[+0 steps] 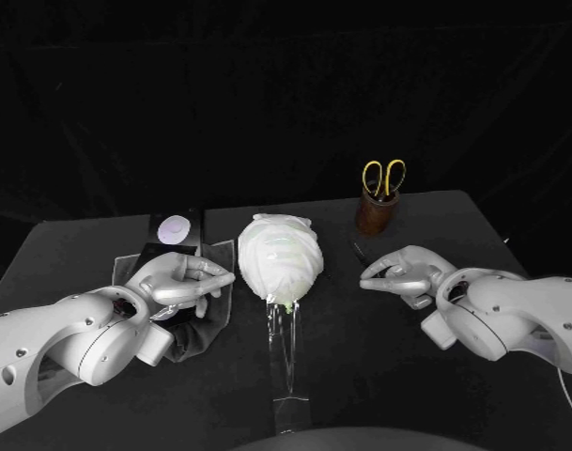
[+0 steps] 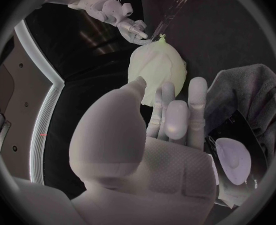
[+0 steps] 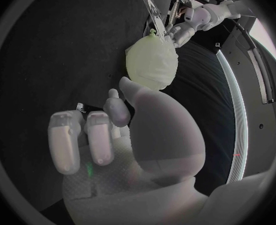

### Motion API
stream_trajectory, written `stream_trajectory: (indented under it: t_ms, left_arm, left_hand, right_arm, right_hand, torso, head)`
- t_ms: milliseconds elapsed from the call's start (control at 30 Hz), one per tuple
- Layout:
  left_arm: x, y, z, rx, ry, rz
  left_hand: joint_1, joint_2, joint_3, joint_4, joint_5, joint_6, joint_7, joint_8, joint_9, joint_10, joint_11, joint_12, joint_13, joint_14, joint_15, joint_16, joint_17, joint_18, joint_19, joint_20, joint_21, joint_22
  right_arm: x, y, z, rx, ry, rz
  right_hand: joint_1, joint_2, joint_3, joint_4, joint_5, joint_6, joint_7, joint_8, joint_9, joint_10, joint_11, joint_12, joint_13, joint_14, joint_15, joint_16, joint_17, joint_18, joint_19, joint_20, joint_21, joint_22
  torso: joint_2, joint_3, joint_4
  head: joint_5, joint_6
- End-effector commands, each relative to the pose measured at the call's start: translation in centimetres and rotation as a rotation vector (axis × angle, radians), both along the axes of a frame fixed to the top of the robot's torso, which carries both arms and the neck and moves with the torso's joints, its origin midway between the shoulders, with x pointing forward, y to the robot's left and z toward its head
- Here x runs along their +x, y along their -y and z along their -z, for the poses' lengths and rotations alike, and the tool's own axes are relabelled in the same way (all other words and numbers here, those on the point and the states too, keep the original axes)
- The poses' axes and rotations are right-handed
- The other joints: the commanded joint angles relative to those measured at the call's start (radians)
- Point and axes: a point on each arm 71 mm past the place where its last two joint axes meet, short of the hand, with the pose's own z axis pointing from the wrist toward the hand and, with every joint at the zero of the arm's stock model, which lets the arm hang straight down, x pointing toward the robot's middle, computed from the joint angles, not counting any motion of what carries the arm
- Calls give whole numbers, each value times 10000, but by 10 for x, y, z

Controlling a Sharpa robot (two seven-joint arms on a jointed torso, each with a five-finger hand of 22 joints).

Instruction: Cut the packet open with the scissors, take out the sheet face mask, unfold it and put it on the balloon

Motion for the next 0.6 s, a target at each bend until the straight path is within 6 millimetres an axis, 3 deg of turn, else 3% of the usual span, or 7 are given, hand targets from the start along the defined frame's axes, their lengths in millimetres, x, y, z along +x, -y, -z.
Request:
stream_trajectory:
  t_ms: [33, 100, 233, 367, 600]
  left_arm:
    - [-1, 2, -1, 214, 229, 108]
    - [-2, 3, 0, 236, 191, 116]
    - [-5, 6, 3, 259, 88, 157]
    - [-9, 10, 7, 266, -28, 240]
    - [-14, 16, 7, 187, 61, 248]
  left_hand:
    - [134, 2, -92, 5, -9, 101, -13, 61, -18, 114, -3, 67, 15, 77, -24, 59, 27, 49, 73, -22, 66, 29]
    - [161, 23, -116, 12, -8, 146, -28, 84, -21, 156, -20, 102, 26, 103, -38, 79, 73, 39, 121, -32, 100, 98]
    - [180, 48, -212, 48, -6, 282, -86, 150, -32, 332, -77, 236, 73, 259, -85, 214, 388, -7, 327, -65, 257, 395]
    - [159, 44, -439, 95, -9, 452, -181, 190, -87, 684, -183, 567, 225, 545, -185, 450, 925, -111, 778, -156, 615, 1046]
    - [247, 60, -639, 74, -7, 523, -231, 170, -164, 845, -240, 850, 386, 726, -245, 596, 1283, -185, 1069, -225, 864, 1490]
  right_arm:
    - [-3, -13, -13, -344, 2132, -759]
    - [-7, -22, -15, -237, 2649, -1000]
    - [-13, -36, -18, -209, 3447, -1472]
    - [-21, -52, -23, -684, 4914, -2499]
    - [-33, -68, -24, -1450, 6684, -3808]
  right_hand:
    - [92, 70, 60, -11, 33, 192, -61, 68, -20, 147, -45, 173, 123, 1005, -82, 97, 2571, -109, 984, 11, 111, 2591]
    - [227, 204, 169, -78, 34, 487, -168, 76, -61, 370, -143, 465, 300, 1026, -166, 134, 2626, -139, 1046, -56, 228, 2631]
    - [265, 226, 207, -115, 36, 620, -210, 53, -97, 455, -182, 572, 362, 1026, -205, 134, 2626, -139, 1046, -97, 228, 2631]
    - [305, 192, 234, -180, 36, 743, -247, 6, -147, 543, -220, 685, 430, 1026, -244, 134, 2626, -139, 1046, -139, 228, 2631]
    - [376, 105, 259, -278, 34, 870, -276, -51, -204, 590, -251, 736, 461, 1026, -276, 134, 2626, -139, 1046, -177, 228, 2631]
  torso:
    - [8, -1, 3]
    - [13, 0, 9]
    - [14, -14, 28]
    - [21, -32, 27]
    - [16, -16, 12]
  head:
    - [12, 15]
    - [8, 22]
    - [13, 21]
    - [46, 35]
    - [126, -7]
